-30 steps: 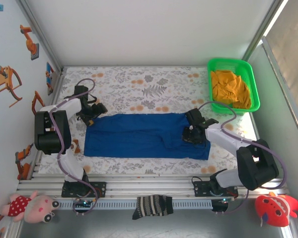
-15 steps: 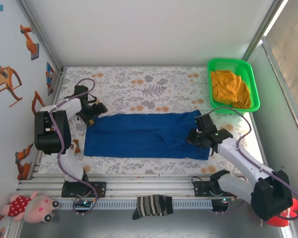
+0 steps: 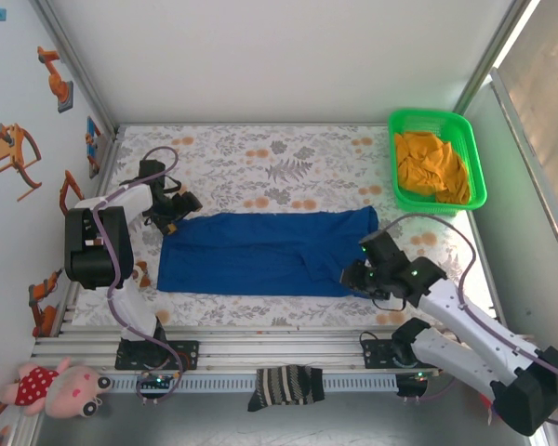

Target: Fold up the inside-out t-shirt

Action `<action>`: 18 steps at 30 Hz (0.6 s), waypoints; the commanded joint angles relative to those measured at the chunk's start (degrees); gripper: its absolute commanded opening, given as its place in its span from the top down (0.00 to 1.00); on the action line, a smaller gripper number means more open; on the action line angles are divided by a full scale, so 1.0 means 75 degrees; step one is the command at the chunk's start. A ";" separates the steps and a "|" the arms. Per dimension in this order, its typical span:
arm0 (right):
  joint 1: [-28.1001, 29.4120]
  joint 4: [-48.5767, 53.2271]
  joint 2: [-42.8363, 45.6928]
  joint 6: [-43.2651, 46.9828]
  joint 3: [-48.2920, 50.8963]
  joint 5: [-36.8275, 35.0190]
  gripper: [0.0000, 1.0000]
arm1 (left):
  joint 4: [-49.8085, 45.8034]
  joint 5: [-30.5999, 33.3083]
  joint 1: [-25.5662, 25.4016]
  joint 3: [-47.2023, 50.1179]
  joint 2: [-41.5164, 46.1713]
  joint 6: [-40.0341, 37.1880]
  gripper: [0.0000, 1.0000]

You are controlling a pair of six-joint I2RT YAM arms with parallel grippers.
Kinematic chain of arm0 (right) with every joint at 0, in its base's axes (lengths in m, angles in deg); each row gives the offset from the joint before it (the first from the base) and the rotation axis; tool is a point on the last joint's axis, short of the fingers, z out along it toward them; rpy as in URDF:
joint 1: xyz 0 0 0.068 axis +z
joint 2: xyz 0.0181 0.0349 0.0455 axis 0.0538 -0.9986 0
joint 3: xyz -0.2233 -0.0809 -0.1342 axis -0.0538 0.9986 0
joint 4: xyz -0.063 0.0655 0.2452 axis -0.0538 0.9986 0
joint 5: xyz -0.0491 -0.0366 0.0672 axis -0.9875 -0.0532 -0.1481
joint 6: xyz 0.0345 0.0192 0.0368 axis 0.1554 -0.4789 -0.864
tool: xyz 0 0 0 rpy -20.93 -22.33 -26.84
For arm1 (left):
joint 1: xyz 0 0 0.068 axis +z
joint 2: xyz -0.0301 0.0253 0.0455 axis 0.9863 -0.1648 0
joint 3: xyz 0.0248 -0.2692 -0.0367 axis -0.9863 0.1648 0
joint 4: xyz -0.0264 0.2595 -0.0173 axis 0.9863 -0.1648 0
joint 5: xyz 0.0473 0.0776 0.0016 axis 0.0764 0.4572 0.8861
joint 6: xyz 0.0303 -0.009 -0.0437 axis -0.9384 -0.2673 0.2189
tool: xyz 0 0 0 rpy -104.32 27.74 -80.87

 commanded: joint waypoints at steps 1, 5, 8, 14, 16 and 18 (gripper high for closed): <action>0.0284 -0.0263 -0.0893 0.0895 -0.0656 -0.0177 0.73 | -0.0039 -0.0058 0.0038 -0.0085 -0.0129 -0.0121 0.15; 0.1067 -0.0663 -0.2733 0.1690 -0.1570 -0.0483 0.73 | -0.0077 -0.0014 0.0038 -0.0054 -0.0101 -0.0122 0.15; 0.1440 -0.0743 -0.3884 0.2085 -0.2051 -0.0810 0.71 | -0.0100 -0.0011 0.0050 -0.0047 -0.0056 -0.0115 0.15; 0.1843 -0.0935 -0.5166 0.2295 -0.2322 -0.1170 0.68 | -0.0135 -0.0005 0.0050 -0.0076 0.0003 -0.0132 0.15; 0.1902 -0.1007 -0.5346 0.2271 -0.2294 -0.1259 0.68 | -0.0145 -0.0027 0.0050 -0.0100 0.0000 -0.0132 0.15; 0.1911 -0.1033 -0.5476 0.2279 -0.2304 -0.1385 0.67 | -0.0161 -0.0028 0.0050 -0.0117 -0.0017 -0.0141 0.15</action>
